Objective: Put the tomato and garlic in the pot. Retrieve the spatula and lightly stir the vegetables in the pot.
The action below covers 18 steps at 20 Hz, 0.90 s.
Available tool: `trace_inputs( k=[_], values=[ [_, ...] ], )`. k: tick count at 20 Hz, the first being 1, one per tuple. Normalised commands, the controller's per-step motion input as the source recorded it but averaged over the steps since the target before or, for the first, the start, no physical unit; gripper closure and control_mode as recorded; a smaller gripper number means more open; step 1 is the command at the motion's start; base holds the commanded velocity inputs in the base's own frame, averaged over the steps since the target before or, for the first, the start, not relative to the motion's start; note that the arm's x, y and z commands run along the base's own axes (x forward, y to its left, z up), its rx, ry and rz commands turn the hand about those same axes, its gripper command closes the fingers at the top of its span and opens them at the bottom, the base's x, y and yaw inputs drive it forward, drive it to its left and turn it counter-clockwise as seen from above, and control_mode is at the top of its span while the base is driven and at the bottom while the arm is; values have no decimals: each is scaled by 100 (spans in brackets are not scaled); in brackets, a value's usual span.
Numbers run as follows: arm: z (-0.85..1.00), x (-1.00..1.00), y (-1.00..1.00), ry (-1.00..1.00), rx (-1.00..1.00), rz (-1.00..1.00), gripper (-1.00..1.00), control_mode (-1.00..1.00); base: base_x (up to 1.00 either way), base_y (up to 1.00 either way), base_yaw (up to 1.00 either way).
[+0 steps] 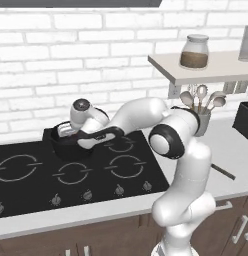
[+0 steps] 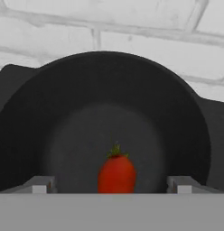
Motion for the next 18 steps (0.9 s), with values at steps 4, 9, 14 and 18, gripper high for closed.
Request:
trace_inputs(
  k=[4, 9, 14, 18],
  values=[
    [88, -41, -24, -2, 12, -1, -100, -100, 0, 0, 0],
    [66, -98, -90, 2, 19, -10, -100, -100, 0, 0, 0],
    [26, -74, -100, 21, 18, -22, -100, -100, 0, 0, 0],
    [3, -50, -100, 26, 7, -26, -100, -100, 0, 0, 0]
  ],
)
